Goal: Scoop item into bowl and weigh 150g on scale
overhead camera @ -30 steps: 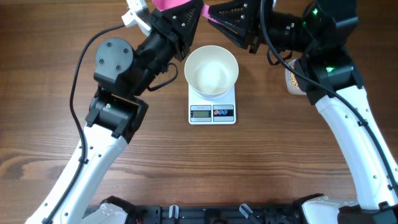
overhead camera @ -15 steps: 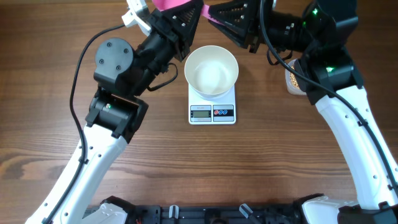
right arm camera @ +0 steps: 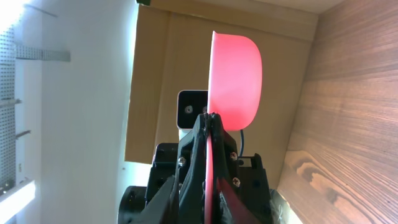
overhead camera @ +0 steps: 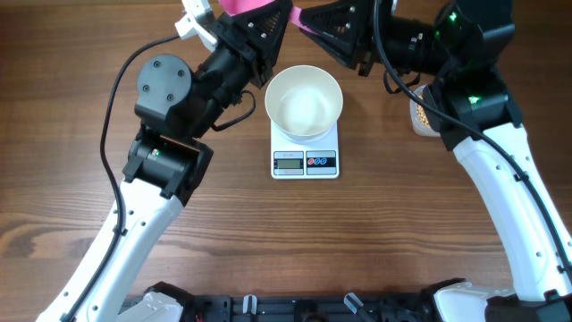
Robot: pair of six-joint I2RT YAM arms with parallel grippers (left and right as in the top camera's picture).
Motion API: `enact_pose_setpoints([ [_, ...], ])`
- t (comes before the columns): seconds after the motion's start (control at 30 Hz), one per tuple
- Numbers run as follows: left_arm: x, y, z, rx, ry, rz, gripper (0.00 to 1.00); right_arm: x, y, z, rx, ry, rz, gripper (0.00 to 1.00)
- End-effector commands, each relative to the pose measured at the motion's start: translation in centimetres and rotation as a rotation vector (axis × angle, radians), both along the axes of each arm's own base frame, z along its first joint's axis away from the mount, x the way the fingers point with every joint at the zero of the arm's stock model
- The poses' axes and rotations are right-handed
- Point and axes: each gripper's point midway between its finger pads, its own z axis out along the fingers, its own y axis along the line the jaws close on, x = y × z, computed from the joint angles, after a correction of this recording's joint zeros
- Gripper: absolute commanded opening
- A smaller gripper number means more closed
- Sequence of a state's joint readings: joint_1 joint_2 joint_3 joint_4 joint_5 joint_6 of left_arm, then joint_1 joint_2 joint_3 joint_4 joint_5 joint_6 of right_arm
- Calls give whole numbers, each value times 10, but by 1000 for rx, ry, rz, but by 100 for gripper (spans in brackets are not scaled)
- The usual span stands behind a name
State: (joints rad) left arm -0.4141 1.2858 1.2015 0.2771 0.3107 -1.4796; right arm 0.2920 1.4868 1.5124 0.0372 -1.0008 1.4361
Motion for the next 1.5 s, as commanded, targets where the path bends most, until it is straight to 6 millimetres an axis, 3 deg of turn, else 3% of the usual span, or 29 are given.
enact_pose_setpoints([
  [0.0,2,-1,-1,3,-2,6,4,2,2,3,3,-2,-5,16],
  [1.0,1,-2,-1,5,-3,-6,5,2,2,3,3,-3,-5,4],
  [1.07,0,-3,-1,5,-3,-8,10,2,2,3,-2,-18,-6,4],
  [1.23,0,-3,-1,5,-3,-8,41,5,1,3,-10,-49,-24,4],
  [1.37,0,-3,-1,6,-3,-8,60,12,-3,3,-26,-100,-65,4],
  [1.47,1,-3,-3,11,6,-5,66,16,-7,3,-37,-132,-86,4],
])
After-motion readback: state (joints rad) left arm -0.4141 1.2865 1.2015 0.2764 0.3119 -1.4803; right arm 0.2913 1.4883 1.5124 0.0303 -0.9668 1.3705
